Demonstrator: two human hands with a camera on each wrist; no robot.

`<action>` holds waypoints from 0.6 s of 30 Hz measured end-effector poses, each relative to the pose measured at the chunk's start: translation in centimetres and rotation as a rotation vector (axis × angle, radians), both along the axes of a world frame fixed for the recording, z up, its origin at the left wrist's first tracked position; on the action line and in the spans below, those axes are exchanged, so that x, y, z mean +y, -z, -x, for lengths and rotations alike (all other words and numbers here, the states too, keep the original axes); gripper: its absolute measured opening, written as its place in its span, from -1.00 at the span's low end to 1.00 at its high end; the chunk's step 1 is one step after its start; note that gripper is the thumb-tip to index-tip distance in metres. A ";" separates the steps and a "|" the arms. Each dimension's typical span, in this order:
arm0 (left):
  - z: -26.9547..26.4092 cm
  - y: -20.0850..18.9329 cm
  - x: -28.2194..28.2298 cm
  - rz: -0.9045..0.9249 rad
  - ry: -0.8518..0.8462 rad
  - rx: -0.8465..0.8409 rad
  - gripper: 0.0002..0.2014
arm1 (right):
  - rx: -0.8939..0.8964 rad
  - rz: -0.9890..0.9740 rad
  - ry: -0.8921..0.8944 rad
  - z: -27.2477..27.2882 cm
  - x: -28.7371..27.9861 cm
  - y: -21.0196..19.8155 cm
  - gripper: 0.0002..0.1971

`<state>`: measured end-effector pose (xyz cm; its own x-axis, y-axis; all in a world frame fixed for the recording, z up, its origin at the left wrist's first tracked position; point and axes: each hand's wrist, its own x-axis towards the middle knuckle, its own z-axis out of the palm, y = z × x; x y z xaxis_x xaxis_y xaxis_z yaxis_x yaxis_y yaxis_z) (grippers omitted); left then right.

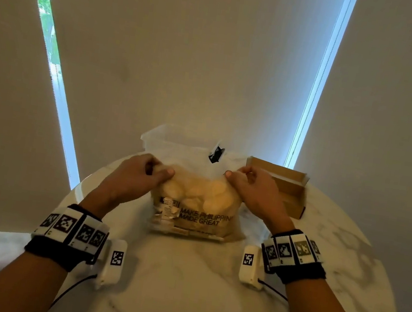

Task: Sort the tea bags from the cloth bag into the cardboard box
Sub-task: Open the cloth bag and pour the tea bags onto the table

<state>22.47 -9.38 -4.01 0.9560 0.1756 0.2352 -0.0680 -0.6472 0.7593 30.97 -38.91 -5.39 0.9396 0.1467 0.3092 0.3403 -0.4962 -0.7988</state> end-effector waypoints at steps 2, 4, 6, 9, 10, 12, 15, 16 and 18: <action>-0.2 -0.7 -0.8 0.042 -0.015 -0.171 -0.66 | -0.072 -0.138 0.004 0.4 -0.2 -0.4 -0.61; -0.8 -1.0 -1.1 0.087 -0.008 -0.206 -0.66 | -0.055 -0.268 -0.013 0.9 -0.3 -0.6 -0.63; -1.4 -0.7 -0.8 0.086 0.014 -0.125 -0.63 | -0.013 -0.300 -0.015 1.4 -0.4 -0.2 -0.56; -1.6 -0.5 -0.4 0.035 -0.014 -0.117 -0.62 | -0.057 -0.326 0.038 1.5 -0.8 0.9 -0.51; -1.5 -0.7 -0.3 0.004 -0.031 -0.158 -0.65 | -0.093 -0.348 0.058 1.6 -1.0 0.9 -0.53; -1.5 -1.1 -0.2 0.002 -0.024 -0.274 -0.76 | -0.105 -0.448 0.011 1.9 -1.3 0.2 -0.59; -1.1 -1.9 -0.1 0.228 0.092 -0.432 -0.86 | 0.015 -0.636 -0.251 2.3 -2.0 -0.9 -0.50; -1.0 -2.2 -0.2 0.282 0.112 -0.424 -0.83 | 0.070 -0.670 -0.293 2.3 -2.2 -1.0 -0.49; -1.0 -2.3 -0.6 0.313 0.107 -0.255 -0.66 | 0.184 -0.640 -0.231 2.1 -2.2 -1.0 -0.43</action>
<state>23.44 -9.95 -1.72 0.8907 0.1790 0.4178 -0.3337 -0.3665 0.8685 28.86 -41.09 -4.35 0.9517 0.1910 0.2404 0.2116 0.1594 -0.9643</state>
